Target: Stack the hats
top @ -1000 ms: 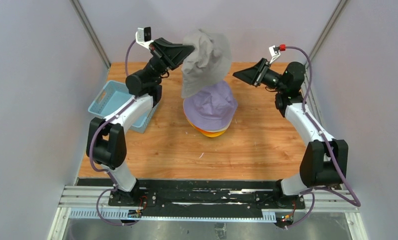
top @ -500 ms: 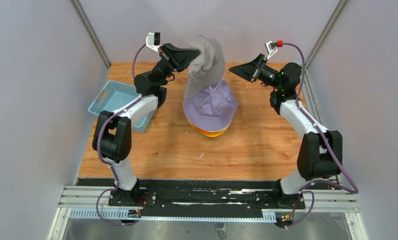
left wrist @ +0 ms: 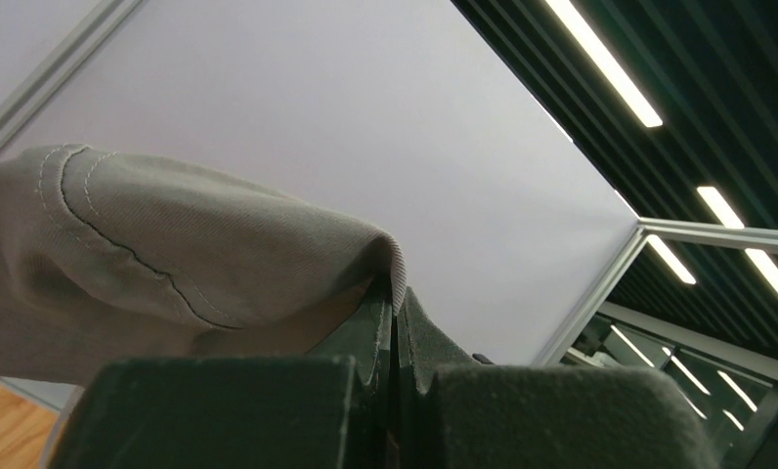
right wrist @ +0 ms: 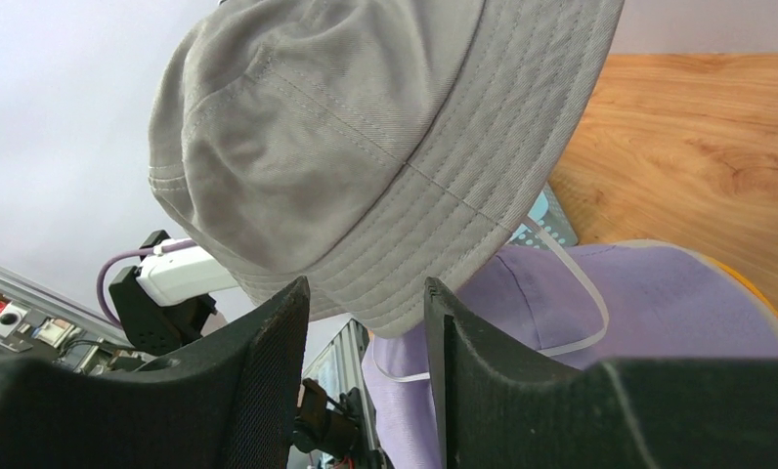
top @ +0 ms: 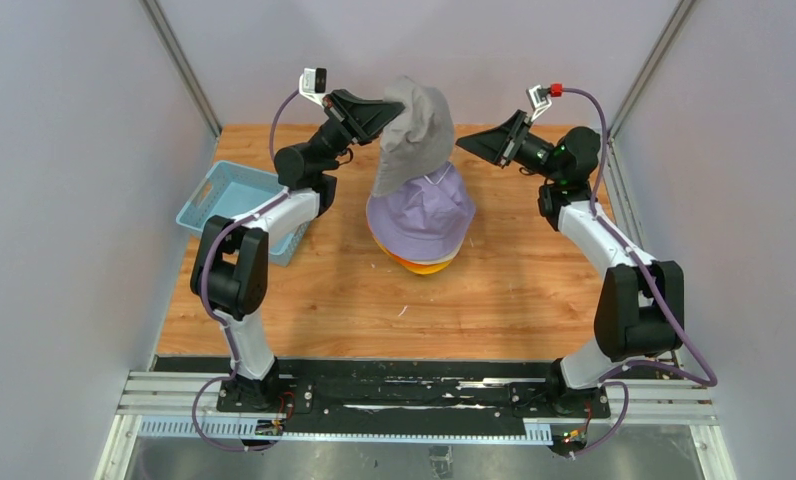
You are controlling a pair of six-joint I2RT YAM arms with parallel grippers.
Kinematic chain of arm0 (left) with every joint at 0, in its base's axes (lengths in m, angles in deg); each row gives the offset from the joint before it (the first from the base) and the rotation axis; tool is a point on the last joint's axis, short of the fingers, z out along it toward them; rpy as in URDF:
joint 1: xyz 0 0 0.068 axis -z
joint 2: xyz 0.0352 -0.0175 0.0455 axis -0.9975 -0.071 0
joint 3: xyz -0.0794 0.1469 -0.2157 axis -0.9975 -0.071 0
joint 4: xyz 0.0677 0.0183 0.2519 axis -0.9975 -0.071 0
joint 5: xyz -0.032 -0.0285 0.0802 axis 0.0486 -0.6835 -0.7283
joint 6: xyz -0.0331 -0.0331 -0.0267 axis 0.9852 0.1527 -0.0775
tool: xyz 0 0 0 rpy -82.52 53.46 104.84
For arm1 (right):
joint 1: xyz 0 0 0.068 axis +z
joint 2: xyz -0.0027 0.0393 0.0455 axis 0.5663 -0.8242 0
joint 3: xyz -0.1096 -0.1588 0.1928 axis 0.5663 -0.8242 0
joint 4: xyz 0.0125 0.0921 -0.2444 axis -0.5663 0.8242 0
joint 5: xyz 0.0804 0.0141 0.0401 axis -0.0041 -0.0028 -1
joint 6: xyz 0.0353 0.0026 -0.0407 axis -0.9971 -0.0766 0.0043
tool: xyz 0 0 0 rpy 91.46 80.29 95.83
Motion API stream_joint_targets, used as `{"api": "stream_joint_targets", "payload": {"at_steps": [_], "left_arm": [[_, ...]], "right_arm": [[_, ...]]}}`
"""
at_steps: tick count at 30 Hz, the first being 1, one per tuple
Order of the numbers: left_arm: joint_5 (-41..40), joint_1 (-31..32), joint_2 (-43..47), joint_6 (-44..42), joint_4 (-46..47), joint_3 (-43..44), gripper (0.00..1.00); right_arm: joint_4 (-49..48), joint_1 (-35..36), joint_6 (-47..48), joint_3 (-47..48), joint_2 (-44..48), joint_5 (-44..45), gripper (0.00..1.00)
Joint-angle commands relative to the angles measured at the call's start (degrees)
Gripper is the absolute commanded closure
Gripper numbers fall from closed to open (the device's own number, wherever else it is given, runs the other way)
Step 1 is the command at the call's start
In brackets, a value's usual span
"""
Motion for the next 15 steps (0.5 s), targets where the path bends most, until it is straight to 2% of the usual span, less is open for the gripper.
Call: {"api": "stream_joint_targets", "payload": {"at_steps": [1, 15], "left_arm": [[0.48, 0.23, 0.32, -0.59, 3.62, 1.85, 1.0], [0.39, 0.23, 0.78, -0.55, 3.59, 1.25, 1.0]], "right_arm": [[-0.47, 1.48, 0.75, -1.33, 0.0, -0.54, 0.54], [0.41, 2.89, 1.85, -1.43, -2.36, -0.55, 0.54]]}}
